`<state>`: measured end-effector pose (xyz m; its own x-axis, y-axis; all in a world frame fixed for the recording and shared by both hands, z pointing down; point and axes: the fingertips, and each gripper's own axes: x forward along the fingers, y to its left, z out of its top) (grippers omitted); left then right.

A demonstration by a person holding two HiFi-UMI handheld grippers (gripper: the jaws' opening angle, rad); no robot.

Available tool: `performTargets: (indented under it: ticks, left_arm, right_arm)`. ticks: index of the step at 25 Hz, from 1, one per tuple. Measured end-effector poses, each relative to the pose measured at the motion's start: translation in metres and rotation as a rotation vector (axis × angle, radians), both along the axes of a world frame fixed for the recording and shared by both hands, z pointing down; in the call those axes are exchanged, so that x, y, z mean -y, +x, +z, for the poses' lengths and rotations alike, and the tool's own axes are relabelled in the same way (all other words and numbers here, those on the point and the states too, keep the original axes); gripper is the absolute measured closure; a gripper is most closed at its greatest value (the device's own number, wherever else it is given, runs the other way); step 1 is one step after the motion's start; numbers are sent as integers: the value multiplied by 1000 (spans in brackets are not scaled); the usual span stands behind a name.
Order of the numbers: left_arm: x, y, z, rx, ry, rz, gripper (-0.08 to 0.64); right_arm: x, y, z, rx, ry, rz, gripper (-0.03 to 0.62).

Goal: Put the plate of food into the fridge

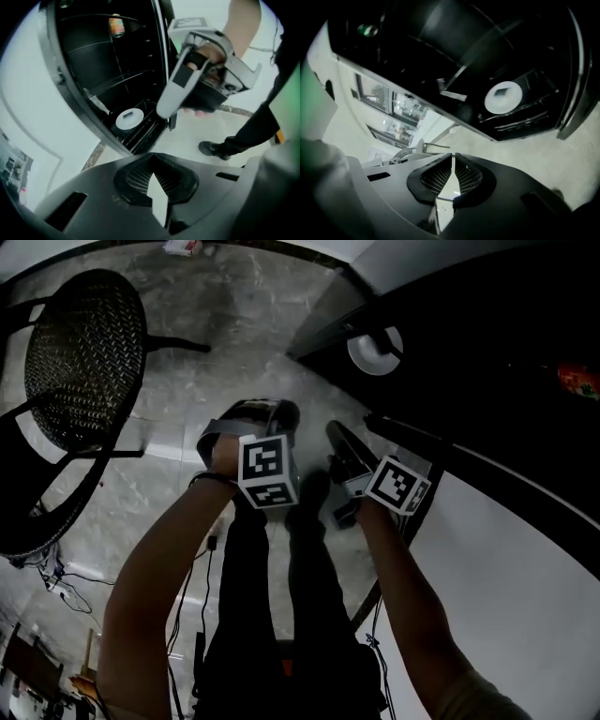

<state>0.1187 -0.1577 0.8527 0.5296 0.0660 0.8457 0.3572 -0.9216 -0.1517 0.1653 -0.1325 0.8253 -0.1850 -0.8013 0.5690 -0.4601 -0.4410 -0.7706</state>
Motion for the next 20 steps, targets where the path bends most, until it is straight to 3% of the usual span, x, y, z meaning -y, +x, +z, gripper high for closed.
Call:
performTargets:
  ticks: [6,13,20]
  left_arm:
    - [14,-24,-30,-3,-20,-61,551]
    - [23,-38,-62,-91,-138,-272,551]
    - [16,-67,-98,-104,-237,-357,551]
  right_arm:
    - [19,-11,-35,-75,22,-64,558]
    - [23,-34,-72,-100,53,-176,558]
    - [6,-72,-105,-40,66,-238,558]
